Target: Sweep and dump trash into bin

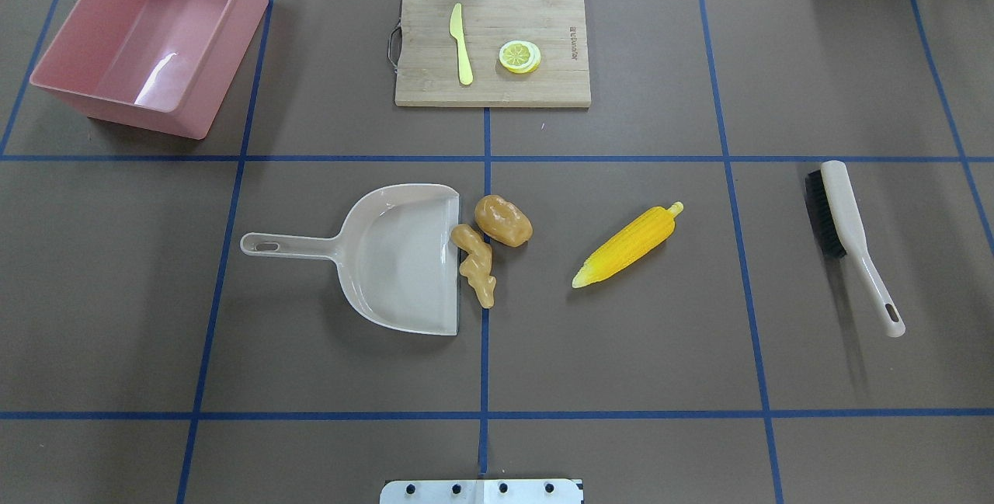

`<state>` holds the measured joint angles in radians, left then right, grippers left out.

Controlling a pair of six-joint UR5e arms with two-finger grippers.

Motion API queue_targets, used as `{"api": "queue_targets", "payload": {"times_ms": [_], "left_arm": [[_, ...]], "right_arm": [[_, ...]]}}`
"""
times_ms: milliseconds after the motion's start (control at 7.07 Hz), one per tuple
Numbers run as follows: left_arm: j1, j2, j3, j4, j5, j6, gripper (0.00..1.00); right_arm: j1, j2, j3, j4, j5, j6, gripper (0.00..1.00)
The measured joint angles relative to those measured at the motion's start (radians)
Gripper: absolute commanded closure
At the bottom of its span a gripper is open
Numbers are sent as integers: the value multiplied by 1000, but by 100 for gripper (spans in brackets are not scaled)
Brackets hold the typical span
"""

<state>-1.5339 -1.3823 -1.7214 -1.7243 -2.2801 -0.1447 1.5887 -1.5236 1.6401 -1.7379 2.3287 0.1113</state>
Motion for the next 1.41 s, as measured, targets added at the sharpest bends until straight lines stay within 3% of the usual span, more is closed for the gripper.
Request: {"api": "queue_targets", "payload": {"times_ms": [1132, 1415], "left_arm": [[0, 22, -19, -40, -46, -9, 2], [11, 26, -32, -143, -46, -8, 2]], "right_arm": [[2, 6, 4, 0, 0, 0, 0], [9, 6, 9, 0, 2, 1, 0]]}}
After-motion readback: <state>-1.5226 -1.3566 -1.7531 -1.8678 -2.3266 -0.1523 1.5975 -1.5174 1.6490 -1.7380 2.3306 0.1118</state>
